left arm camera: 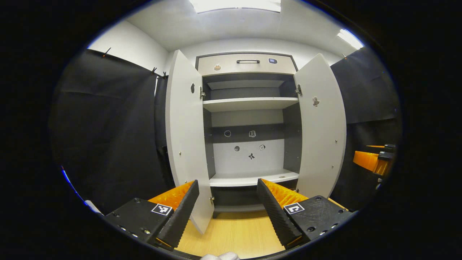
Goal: Open the right door of the double-door shoe cabinet with the right hand, and open the left door with the left hand.
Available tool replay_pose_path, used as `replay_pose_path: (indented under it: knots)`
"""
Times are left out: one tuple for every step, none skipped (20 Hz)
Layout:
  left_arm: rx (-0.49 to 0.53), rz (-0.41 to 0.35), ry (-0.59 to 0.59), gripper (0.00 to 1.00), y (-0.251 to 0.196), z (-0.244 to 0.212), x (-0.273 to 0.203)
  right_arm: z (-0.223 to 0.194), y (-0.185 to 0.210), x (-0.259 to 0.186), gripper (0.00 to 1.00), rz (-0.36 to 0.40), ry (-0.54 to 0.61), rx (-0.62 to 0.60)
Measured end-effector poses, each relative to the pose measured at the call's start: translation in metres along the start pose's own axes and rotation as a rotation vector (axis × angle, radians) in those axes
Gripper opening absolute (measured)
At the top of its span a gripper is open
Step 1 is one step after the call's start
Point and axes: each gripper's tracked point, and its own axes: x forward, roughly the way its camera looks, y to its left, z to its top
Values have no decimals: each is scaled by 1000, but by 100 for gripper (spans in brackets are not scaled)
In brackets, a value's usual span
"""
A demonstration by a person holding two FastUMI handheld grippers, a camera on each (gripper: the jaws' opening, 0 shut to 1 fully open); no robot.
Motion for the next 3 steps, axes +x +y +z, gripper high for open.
replay_pose_path:
  knots:
    - [8, 2, 3, 96, 0, -1, -1, 1, 0, -1, 99, -7, -5, -8]
    - [11, 6, 5, 96, 2, 0, -3, 0, 0, -1, 99, -11, -5, -15]
    - [11, 5, 4, 96, 2, 0, -3, -1, 0, -1, 99, -14, -6, -18]
